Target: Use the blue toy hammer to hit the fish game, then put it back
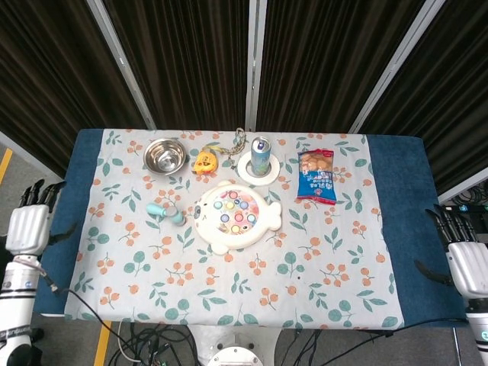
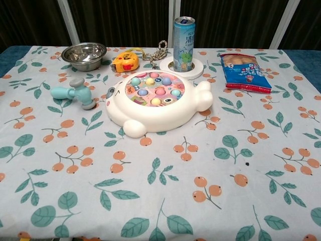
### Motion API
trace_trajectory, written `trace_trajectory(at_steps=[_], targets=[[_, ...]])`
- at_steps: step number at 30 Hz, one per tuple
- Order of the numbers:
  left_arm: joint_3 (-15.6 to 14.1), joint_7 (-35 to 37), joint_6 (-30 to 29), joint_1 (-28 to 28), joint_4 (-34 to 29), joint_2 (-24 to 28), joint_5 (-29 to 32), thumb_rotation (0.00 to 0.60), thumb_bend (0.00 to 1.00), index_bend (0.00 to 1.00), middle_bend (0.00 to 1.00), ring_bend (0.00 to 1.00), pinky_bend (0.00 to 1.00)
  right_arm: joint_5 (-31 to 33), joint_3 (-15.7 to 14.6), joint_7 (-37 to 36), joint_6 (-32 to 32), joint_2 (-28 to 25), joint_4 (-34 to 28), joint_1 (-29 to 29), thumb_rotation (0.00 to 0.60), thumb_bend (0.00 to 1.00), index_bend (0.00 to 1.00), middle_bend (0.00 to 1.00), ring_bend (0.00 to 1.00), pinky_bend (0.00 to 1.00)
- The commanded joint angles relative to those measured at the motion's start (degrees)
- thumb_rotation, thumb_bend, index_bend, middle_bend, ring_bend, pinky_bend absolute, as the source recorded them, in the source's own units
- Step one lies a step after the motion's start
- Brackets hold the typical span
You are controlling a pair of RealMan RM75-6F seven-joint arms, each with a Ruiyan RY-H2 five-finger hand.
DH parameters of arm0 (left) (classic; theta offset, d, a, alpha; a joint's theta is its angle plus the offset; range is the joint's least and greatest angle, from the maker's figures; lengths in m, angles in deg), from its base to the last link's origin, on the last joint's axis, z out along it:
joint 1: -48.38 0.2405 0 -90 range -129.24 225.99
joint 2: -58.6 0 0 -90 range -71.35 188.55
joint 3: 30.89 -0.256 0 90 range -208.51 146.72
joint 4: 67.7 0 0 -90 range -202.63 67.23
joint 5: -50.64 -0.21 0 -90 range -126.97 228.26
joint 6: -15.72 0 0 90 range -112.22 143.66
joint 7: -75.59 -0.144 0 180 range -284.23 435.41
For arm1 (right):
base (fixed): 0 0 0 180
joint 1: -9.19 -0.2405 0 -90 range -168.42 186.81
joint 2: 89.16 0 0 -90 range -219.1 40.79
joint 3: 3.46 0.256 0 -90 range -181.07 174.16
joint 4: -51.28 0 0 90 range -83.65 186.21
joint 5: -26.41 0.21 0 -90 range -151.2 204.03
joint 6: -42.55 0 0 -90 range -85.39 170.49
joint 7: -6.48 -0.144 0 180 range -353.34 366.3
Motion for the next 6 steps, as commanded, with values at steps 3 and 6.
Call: trace_trajectory(at_steps=[3,6], targets=[[-3.7,-3.0,-8.7,7.0,-4.6,0.3,-3.0,0.6,0.24,0.13,0.16,0.01,0.09,-0.8,-0.3,0.4,0.3,0.5,-0.2,-0.1,0.6,0.1,0.0,0.02,0.0,0.0],[-5.2,-4.3,-11.8,9.2,-5.9,0.1,-6.1,0.6,0.24,0.13,0.16,0.01,0.08,-1.1,-0.8,0.6,0.6,1.0,-0.5,0.2,0.6,0.1,0.0,0.02,0.0,0.0]])
